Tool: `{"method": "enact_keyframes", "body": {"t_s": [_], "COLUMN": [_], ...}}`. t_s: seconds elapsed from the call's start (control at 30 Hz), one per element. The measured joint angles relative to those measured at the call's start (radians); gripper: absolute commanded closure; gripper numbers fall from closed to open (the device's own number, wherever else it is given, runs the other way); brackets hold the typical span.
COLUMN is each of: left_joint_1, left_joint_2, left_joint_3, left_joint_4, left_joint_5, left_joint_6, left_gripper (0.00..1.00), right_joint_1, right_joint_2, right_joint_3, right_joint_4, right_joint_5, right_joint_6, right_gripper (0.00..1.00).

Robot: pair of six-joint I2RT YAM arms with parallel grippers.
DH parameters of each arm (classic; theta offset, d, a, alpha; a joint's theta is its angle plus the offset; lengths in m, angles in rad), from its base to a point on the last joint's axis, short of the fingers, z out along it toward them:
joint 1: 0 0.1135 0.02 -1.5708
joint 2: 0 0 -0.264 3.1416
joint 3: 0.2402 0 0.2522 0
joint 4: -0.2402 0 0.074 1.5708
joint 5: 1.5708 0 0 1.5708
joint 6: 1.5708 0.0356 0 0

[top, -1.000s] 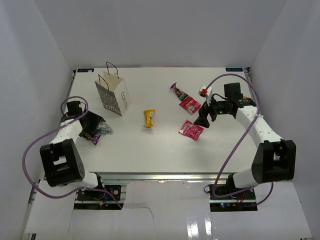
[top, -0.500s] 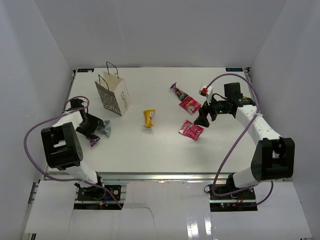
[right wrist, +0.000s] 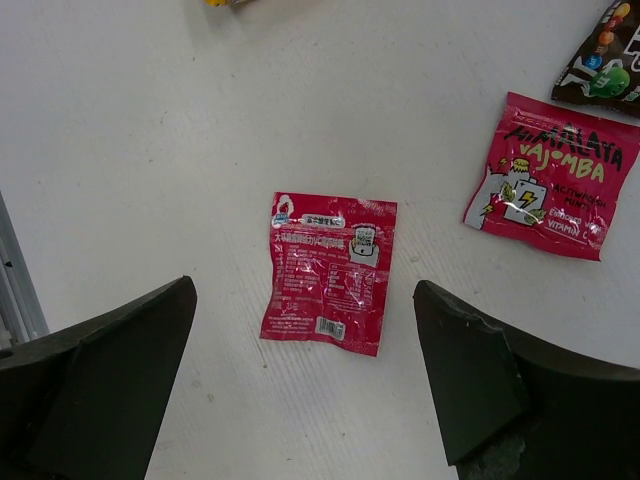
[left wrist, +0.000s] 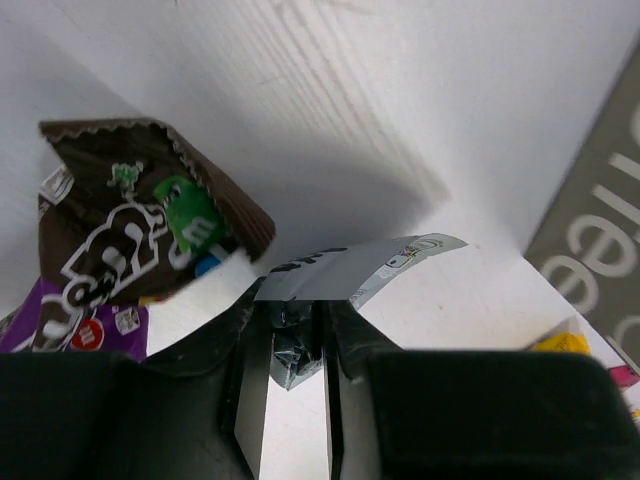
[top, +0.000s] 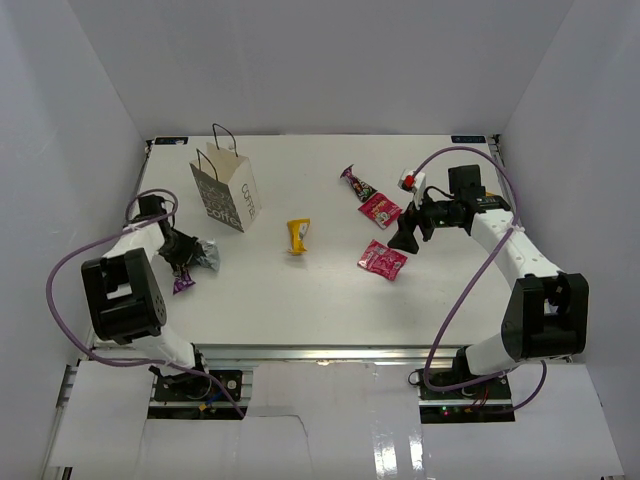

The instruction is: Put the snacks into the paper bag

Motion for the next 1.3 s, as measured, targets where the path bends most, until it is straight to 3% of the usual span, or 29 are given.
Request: {"method": "enact_keyframes", "body": {"t_s": [0.2, 0.43, 0.67, 0.9, 1.1, 1.3], "left_joint_1": [0.0, -0.024, -0.123, -0.245, -0.255, -0.251], "left_joint_2": [-0.247, -0.388, -0.335, -0.132, 0.0, -0.027], "left_joint_3": [0.032, 0.285, 0.518, 0.702, 0.736, 0.693], "left_joint_4": [0.004, 0.077, 0.16, 0.217, 0.208, 0.206], "left_joint_5": [0.027, 0.097, 0.111, 0.108, 0.08, 0.061], "left_joint_6": [0.033, 0.038, 0.036, 0.092, 0.172, 0.254], "left_gripper": [0.82, 0.82, 0.82, 0.82, 0.82, 0.81], "right_joint_1": [-0.004, -0.005, -0.005, -0.005, -0.005, -0.005], "right_joint_2": [0.001, 0.026, 0.03, 0.029, 0.024, 0.023], "right_joint_3": [0.0, 0.0, 0.0, -0.002, -0.021, -0.031], "right_joint_4": [0.004, 0.005, 0.005, 0.005, 0.006, 0.006], "right_joint_5": [-0.003, -0.015, -0.023, -0.026, -0.026, -0.026], "right_joint_6": [0.002, 0.008, 0.011, 0.011, 0.011, 0.011], "right_gripper": [0.05, 0.05, 0.05, 0.05, 0.04, 0.04]}}
